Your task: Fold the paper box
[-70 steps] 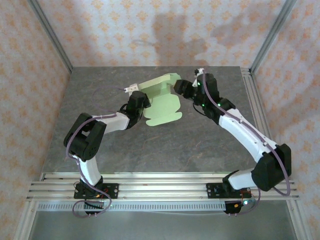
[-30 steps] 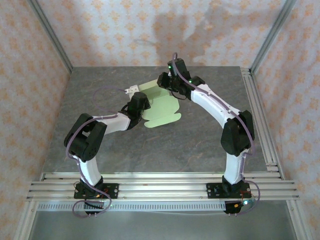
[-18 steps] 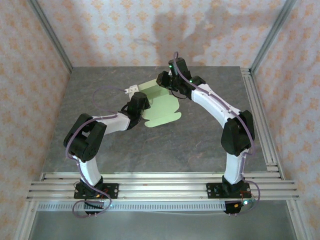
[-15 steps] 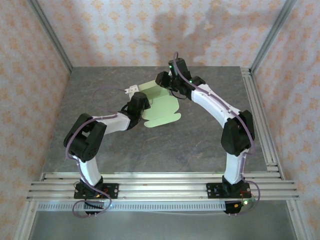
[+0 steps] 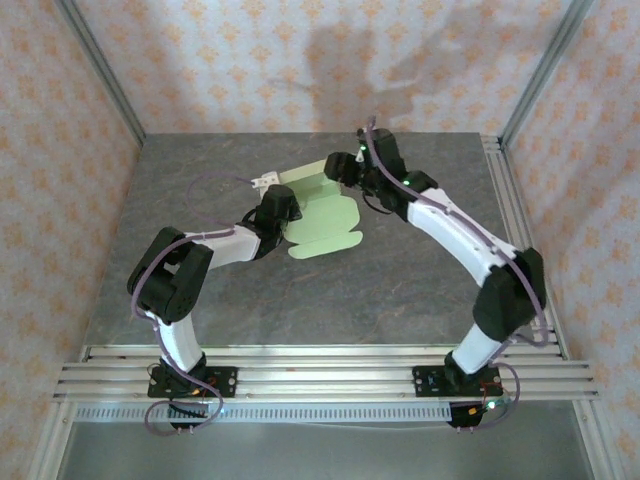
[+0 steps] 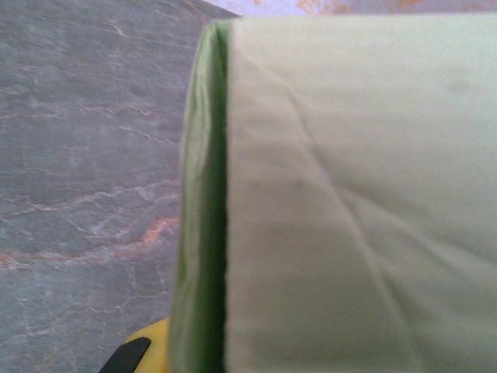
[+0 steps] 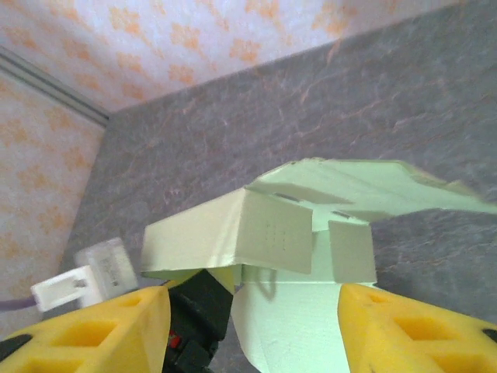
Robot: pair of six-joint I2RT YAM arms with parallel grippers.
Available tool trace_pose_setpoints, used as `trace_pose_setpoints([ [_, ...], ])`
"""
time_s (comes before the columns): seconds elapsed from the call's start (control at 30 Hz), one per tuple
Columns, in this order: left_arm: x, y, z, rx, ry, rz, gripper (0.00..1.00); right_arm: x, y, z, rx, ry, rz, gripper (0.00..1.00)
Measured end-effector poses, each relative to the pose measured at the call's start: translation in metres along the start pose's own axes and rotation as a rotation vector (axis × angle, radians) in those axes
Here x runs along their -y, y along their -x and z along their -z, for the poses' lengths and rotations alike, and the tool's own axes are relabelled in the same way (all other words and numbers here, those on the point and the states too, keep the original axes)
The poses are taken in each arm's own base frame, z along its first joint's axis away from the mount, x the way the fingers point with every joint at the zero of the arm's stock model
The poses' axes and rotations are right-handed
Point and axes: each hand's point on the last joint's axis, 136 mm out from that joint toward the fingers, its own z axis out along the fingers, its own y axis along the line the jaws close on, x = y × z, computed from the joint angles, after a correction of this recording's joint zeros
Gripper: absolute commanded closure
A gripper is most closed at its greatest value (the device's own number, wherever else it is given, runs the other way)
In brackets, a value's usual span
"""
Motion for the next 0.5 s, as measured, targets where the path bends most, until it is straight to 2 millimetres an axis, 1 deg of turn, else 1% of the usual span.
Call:
trace_pose_setpoints([
  [0.03,0.003,-0.002,0.0,-0.014,-0.019,-0.001,1.0,0.005,0.007,0.012,0.031,0.002,0.006,0.4],
  [0.07,0.006,-0.004,0.0,-0.024,-0.035,-0.001,1.0,0.009,0.012,0.019,0.049,0.001,0.007,0.4],
  [0.1,0.009,-0.006,0.0,-0.038,-0.056,-0.004,1.0,0.02,0.023,0.03,0.087,-0.006,0.003,0.41],
  [0.13,0.013,-0.009,0.0,-0.053,-0.077,-0.007,1.0,0.03,0.03,0.037,0.108,-0.014,-0.003,0.41],
  [0.2,0.021,-0.012,0.001,-0.076,-0.126,-0.011,1.0,0.058,0.043,0.048,0.142,-0.048,-0.024,0.43],
  [0.27,0.028,-0.014,0.003,-0.084,-0.17,-0.016,1.0,0.084,0.05,0.052,0.152,-0.085,-0.042,0.46],
  [0.3,0.03,-0.014,0.003,-0.086,-0.186,-0.021,1.0,0.097,0.05,0.052,0.146,-0.099,-0.051,0.49],
  [0.37,0.038,-0.018,0.005,-0.1,-0.234,-0.036,1.0,0.117,0.048,0.051,0.124,-0.118,-0.064,0.49],
  [0.43,0.042,-0.02,0.007,-0.11,-0.265,-0.05,1.0,0.125,0.043,0.047,0.086,-0.105,-0.053,0.5],
  [0.5,0.049,-0.021,0.009,-0.117,-0.305,-0.061,1.0,0.125,0.034,0.041,0.039,-0.073,-0.033,0.52],
])
